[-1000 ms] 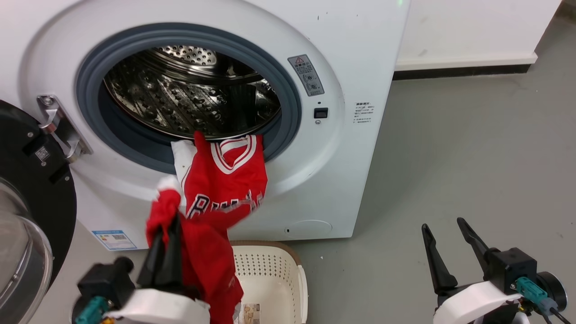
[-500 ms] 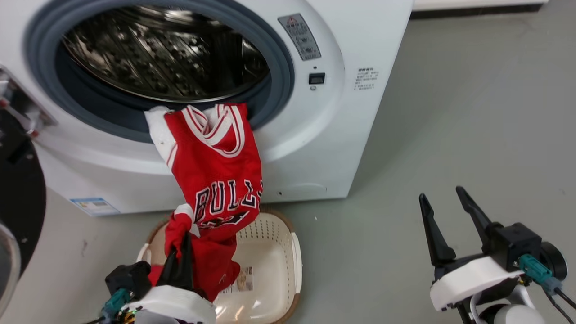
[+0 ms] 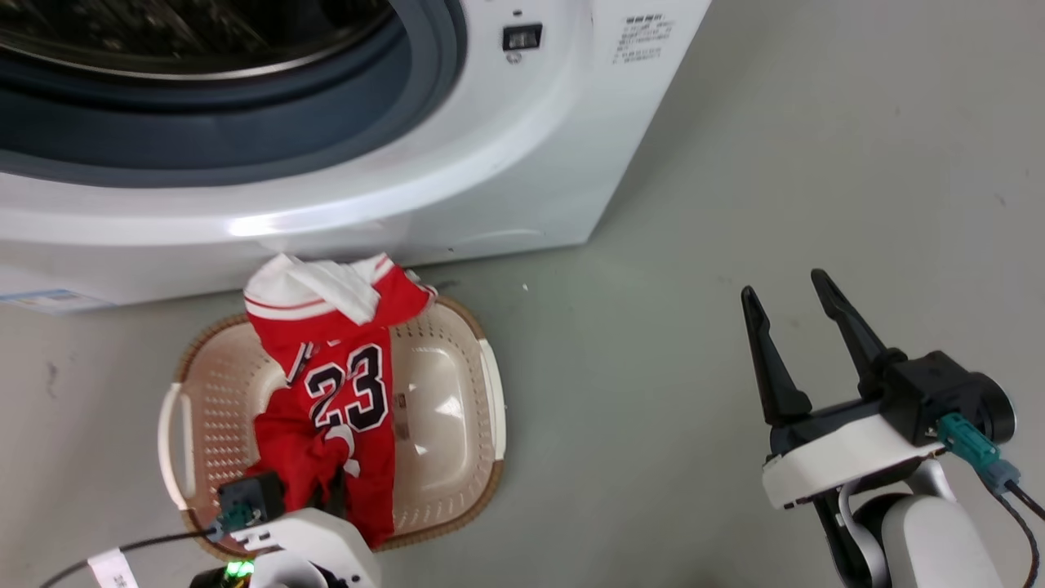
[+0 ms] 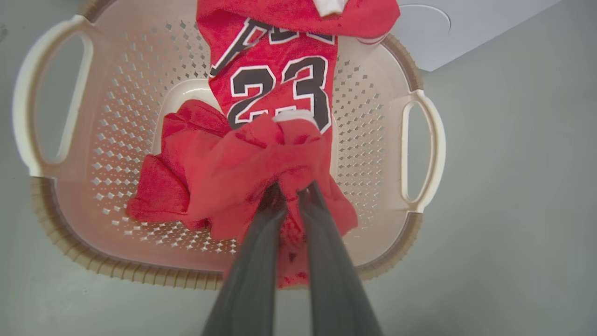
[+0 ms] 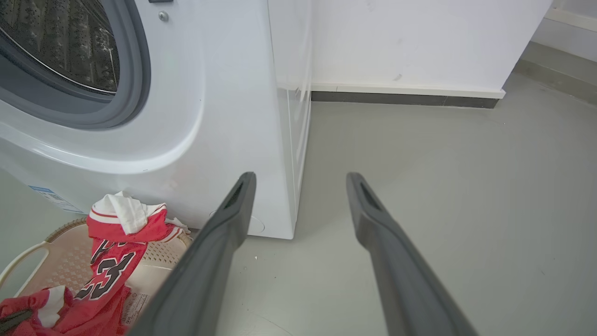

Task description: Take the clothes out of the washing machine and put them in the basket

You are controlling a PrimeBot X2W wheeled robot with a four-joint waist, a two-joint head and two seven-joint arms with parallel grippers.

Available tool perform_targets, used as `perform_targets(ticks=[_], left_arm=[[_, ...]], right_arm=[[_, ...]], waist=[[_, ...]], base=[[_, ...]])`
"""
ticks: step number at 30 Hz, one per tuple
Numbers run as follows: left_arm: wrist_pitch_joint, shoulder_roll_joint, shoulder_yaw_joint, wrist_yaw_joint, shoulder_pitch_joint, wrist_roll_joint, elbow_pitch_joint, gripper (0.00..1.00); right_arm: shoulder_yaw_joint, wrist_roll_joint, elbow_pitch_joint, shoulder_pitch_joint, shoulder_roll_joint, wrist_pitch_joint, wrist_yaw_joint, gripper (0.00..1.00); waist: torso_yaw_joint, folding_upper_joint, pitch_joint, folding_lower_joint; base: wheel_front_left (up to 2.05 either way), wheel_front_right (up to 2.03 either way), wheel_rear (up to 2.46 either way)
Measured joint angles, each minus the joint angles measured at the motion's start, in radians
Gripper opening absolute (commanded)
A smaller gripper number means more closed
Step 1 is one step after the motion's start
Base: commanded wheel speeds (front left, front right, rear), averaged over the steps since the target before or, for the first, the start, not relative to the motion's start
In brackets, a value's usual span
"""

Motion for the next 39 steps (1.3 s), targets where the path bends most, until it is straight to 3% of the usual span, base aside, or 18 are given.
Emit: perform_targets(ticks=[10,19,20,22,23,30,39], left_arm=[[-0.014,0.036,0.047,-0.008,-0.222,-0.004,0.206,0.00],[-0.017,0.075,0.107,0.010,-0.372,0.012,0.240,0.00],[-0.017,0.077,0.113,0.010,-0.384,0.014,0.242,0.08],[-0.017,0.089,0.120,0.010,-0.403,0.022,0.246,0.52],[-0.017,0.094,0.123,0.010,-0.408,0.029,0.247,1.00],[-0.017,0.092,0.148,0.001,-0.410,0.062,0.245,1.00],[-0.017,0.043,0.201,-0.022,-0.271,0.090,0.193,1.00]], right_arm=[[0.025,0.006,-0.010,-0.077,0.000,-0.018,0.000,1.00],[0.049,0.005,-0.017,-0.124,0.000,-0.030,0.000,1.00],[0.050,0.005,-0.016,-0.124,0.000,-0.032,0.000,1.00],[0.052,0.005,-0.015,-0.127,0.000,-0.035,0.000,1.00],[0.053,0.006,-0.013,-0.130,0.000,-0.036,0.000,1.00],[0.045,0.009,0.014,-0.142,0.000,-0.054,0.000,1.00],[0.030,-0.004,0.072,-0.133,0.001,-0.069,0.000,1.00]], waist=[[-0.033,0.0000,0.179,0.0001],[-0.058,0.0000,0.317,0.0000],[-0.061,0.0000,0.327,0.0000],[-0.067,0.0000,0.345,0.0000],[-0.070,0.0000,0.351,0.0000],[-0.074,0.0000,0.331,0.0000],[-0.047,0.0000,0.177,-0.0001]], base=[[0.00,0.00,0.00],[0.00,0.00,0.00],[0.00,0.00,0.00],[0.00,0.00,0.00],[0.00,0.00,0.00],[0.00,0.00,0.00],[0.00,0.00,0.00]])
